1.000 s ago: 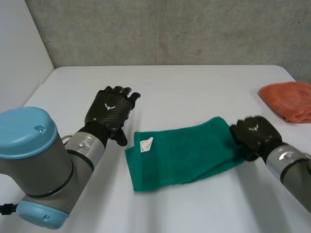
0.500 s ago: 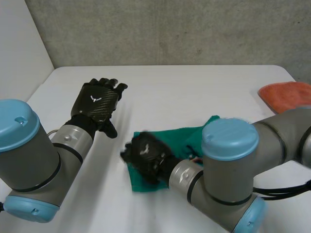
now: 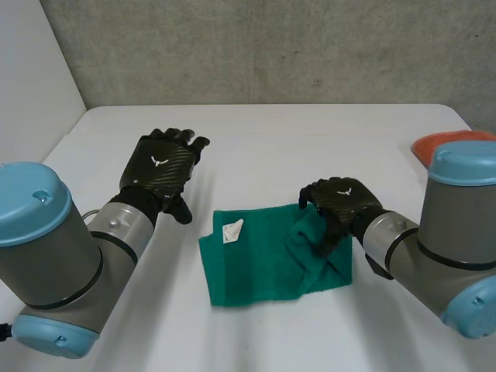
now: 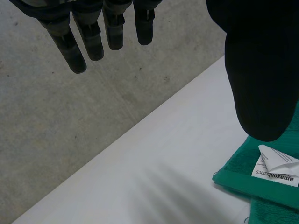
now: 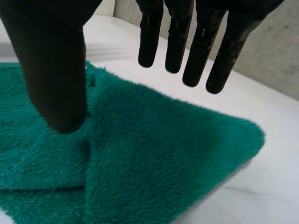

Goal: Fold the laundry.

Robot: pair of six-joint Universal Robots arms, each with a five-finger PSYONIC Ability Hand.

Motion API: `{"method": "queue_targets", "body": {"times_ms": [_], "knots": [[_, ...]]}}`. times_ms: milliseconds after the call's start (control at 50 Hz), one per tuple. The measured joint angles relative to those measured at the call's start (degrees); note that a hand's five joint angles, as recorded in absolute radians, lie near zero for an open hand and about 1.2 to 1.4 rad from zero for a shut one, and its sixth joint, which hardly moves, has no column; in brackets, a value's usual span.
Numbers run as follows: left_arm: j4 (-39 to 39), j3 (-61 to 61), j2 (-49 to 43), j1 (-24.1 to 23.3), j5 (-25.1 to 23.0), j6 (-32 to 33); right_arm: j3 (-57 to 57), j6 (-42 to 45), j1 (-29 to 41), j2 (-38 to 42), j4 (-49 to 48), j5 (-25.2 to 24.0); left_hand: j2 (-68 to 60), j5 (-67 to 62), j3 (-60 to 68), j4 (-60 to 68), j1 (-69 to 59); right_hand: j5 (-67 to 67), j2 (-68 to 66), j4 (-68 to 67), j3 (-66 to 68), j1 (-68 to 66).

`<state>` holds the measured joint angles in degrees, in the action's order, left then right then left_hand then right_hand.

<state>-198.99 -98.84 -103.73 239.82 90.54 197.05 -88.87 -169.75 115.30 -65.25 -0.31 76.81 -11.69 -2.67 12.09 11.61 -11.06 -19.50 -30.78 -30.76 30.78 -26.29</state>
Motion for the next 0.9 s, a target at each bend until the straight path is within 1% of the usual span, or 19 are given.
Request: {"method": "queue_targets", "body": {"times_ms": [140,220,260,280,300,320,360,380,400,540,640,780,880,900], "knots": [[0.0,-0.13,-0.07,-0.14,0.0,0.0,2.38,-4.33,0.56,3.34,0.05,-0.61,0.0,0.0,0.0,0.0,0.0,-2.06,-1.9,-1.75,1.98,-1.47],[0.0,-0.18,-0.08,-0.15,-0.01,0.0,3.24,-5.2,0.73,4.39,-0.12,-0.66,0.0,0.0,0.0,0.0,0.0,-3.93,-4.17,-3.89,4.1,-3.47],[0.0,-0.2,-0.09,-0.15,-0.01,0.0,4.14,-5.33,0.83,5.35,-0.25,-0.46,0.0,0.0,0.0,0.0,0.0,-7.63,-8.06,-8.04,8.14,-7.08],[0.0,-0.2,-0.09,-0.15,-0.01,0.0,4.49,-5.3,0.85,5.74,-0.29,-0.35,0.0,0.0,0.0,0.0,0.0,-7.63,-8.06,-8.04,8.14,-7.08],[0.0,-0.22,-0.09,-0.15,-0.01,0.0,5.02,-5.26,0.88,6.36,-0.32,-0.15,0.0,0.0,0.0,0.0,0.0,-13.98,-15.09,-14.55,14.59,-12.84],[0.01,-0.23,-0.08,-0.16,-0.01,0.0,5.45,-5.2,0.89,6.86,-0.33,0.01,0.0,0.0,0.0,0.0,0.0,-16.81,-17.51,-17.44,17.45,-15.39],[0.04,-0.26,-0.08,-0.18,-0.01,0.0,6.67,-5.03,0.92,8.13,-0.27,0.48,0.0,0.0,0.0,0.0,0.0,-26.54,-27.88,-27.05,27.75,-23.7],[0.04,-0.29,-0.08,-0.19,-0.01,0.0,6.92,-4.99,0.92,8.39,-0.25,0.58,0.0,0.0,0.0,0.0,0.0,-26.54,-27.88,-27.05,27.75,-23.7],[0.05,-0.33,-0.07,-0.19,0.0,0.0,7.86,-4.84,0.94,9.25,-0.15,0.99,0.0,0.0,0.0,0.0,0.0,-35.43,-36.1,-35.87,35.5,-29.93],[0.08,-0.92,0.14,-0.08,0.0,0.03,12.42,-2.64,2.66,10.63,0.2,3.38,0.0,0.0,0.0,0.0,0.0,-36.57,-36.5,-37.18,36.56,-30.0],[0.09,-1.01,0.57,0.19,0.12,0.07,14.61,0.22,7.45,8.93,0.05,3.56,0.0,0.0,0.0,0.0,0.0,-36.79,-36.5,-37.18,36.56,-30.0],[0.09,-0.97,1.83,1.09,0.43,0.09,14.7,3.15,15.11,7.39,-0.75,1.65,0.0,0.0,0.0,0.0,0.0,-36.98,-36.51,-37.18,36.56,-30.0],[0.07,-0.99,2.39,2.06,1.11,0.09,13.68,7.99,19.83,9.17,-0.71,-2.46,0.0,0.0,0.0,0.0,0.0,-36.97,-36.5,-37.18,36.56,-30.0],[0.07,-0.99,2.39,2.06,1.11,0.09,13.68,7.99,19.83,9.17,-0.71,-2.46,0.0,0.0,0.0,0.0,0.0,-36.97,-36.5,-37.18,36.56,-30.0]]}}
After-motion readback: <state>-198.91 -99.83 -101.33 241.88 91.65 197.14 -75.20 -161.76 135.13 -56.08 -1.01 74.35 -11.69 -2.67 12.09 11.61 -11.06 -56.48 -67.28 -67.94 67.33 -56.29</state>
